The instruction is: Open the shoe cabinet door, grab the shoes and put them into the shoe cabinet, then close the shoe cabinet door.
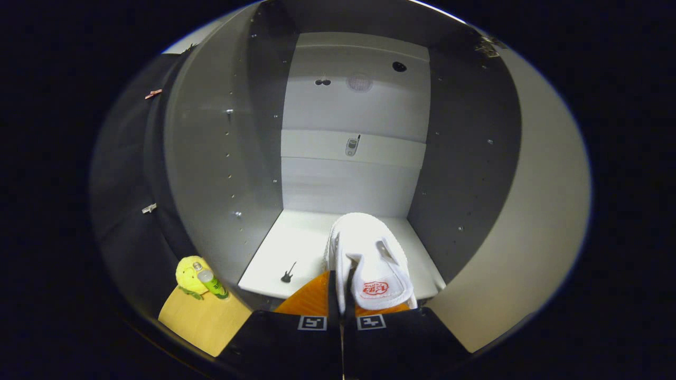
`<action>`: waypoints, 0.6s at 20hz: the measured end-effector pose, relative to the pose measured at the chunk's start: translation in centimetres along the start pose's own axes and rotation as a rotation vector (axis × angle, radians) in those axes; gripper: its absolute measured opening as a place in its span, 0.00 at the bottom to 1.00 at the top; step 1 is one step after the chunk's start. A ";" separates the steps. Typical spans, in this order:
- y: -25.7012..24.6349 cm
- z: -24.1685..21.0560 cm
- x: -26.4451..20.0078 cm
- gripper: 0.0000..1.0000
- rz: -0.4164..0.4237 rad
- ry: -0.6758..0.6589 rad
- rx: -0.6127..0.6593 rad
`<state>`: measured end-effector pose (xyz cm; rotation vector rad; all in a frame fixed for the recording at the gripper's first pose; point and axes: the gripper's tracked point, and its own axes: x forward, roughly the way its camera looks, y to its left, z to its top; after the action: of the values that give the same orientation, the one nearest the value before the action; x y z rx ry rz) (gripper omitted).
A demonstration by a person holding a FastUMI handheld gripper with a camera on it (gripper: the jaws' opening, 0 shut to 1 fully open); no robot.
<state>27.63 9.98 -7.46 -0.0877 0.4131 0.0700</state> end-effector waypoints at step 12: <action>-0.3 2.3 12.9 0.06 -0.061 0.061 -0.020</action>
<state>40.35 10.55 -10.59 -0.1222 0.4705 0.0114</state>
